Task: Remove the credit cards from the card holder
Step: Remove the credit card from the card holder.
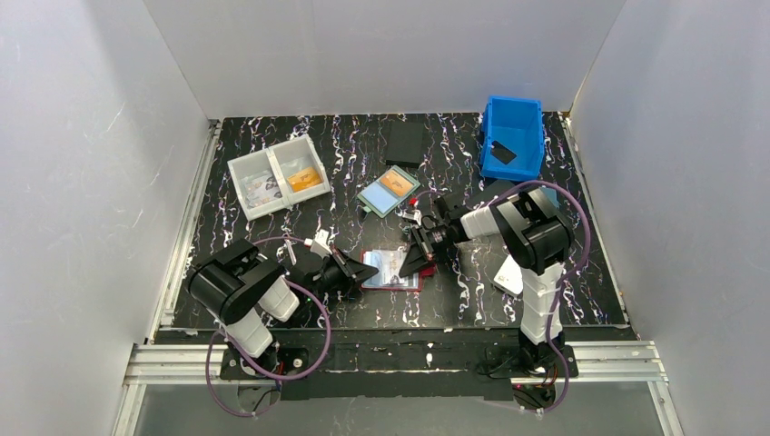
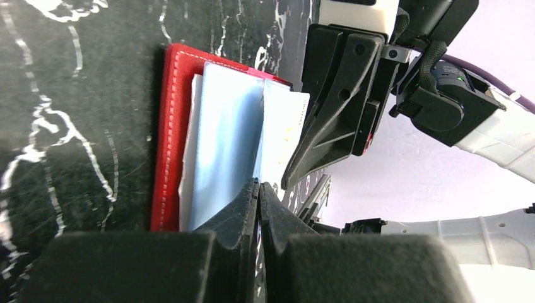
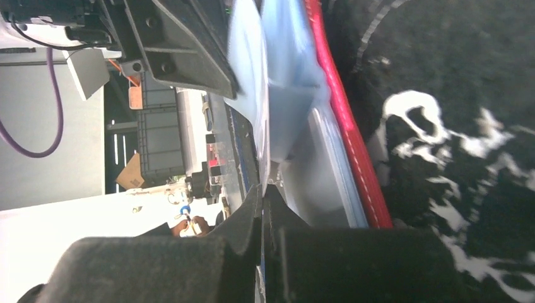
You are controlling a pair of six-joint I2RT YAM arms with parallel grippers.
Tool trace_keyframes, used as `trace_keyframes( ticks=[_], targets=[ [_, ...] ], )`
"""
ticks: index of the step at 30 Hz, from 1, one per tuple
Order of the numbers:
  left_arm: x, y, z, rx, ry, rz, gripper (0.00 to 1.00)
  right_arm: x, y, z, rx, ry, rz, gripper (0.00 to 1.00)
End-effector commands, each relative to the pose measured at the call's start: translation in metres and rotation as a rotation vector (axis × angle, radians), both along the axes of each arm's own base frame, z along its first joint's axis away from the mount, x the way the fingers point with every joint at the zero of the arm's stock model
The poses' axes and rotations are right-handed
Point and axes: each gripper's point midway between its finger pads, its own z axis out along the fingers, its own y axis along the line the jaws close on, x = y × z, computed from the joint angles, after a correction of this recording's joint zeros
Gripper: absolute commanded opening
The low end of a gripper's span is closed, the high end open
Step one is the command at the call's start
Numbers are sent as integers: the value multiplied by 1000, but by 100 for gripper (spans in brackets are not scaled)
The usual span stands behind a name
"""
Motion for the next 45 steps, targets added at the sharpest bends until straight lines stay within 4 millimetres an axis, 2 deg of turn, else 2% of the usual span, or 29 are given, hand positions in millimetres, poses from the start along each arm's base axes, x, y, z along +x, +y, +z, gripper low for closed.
trace_keyframes(
  ticks=[1, 6, 11, 14, 17, 22, 24, 25, 26, 28, 30, 31, 33, 35, 38, 41, 45],
  targets=[
    [-1, 11, -4, 10, -15, 23, 0, 10, -10, -9, -34, -13, -17, 1],
    [-3, 22, -18, 50, 21, 44, 0, 17, -21, -15, -81, -62, -31, 1],
    [-5, 24, -26, 73, 44, 45, 0, 22, -23, -8, -90, -120, -23, 1],
    [-5, 28, -26, 81, 40, 56, 16, 25, -25, -1, -79, -153, -16, 1],
    [-6, 30, -20, 92, 17, 55, 25, 26, -25, 6, -58, -189, -2, 1],
    [-6, 33, 1, 162, -76, 14, 38, 23, -27, 19, -23, -239, 38, 1],
    [-10, 43, 5, 239, -95, 10, 43, 22, -28, 25, -6, -265, 61, 1],
    [-10, 48, 11, 275, -126, 6, 46, 22, -28, 28, -1, -275, 71, 1],
    [-10, 52, 25, 297, -182, 8, 50, 22, -28, 32, 8, -294, 82, 1],
    [-12, 65, 39, 358, -246, 17, 65, 21, -30, 38, 27, -328, 108, 1],
    [-13, 76, 57, 398, -324, 26, 95, 18, -32, 45, 44, -356, 138, 1],
    [-14, 79, 66, 407, -369, 27, 98, 17, -32, 48, 53, -371, 153, 1],
    [-17, 87, 78, 422, -408, 45, 98, 15, -33, 53, 64, -406, 181, 1],
    [-23, 84, 94, 412, -485, -1, 98, 13, -33, 56, 66, -439, 200, 1],
    [-33, 69, 112, 385, -544, -124, 98, 12, -33, 58, 47, -503, 229, 1],
    [-39, 49, 119, 362, -537, -274, 98, 11, -31, 61, 32, -563, 258, 1],
    [-33, 31, 136, 391, -552, -420, 98, 8, -30, 68, 32, -643, 292, 1]
  ],
)
